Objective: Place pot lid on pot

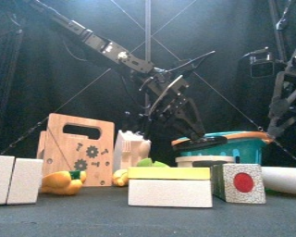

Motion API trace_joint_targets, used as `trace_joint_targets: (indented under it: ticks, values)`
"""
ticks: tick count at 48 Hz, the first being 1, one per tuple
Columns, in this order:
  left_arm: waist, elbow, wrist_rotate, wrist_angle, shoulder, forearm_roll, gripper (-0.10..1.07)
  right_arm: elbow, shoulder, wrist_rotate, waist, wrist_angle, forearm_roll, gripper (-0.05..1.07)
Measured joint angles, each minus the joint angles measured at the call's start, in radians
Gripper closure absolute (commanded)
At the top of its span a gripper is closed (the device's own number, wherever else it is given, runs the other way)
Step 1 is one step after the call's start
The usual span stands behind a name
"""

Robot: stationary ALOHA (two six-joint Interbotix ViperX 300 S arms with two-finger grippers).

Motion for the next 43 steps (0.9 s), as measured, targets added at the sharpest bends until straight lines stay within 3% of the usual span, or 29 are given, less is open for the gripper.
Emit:
trace_joint_targets:
  ticks: [43]
  values:
    - [0.008,-0.031,0.002,0.0,0.046,0.0,0.34,0.011,-0.002,0.0,0.002,0.003,0.014,0.03]
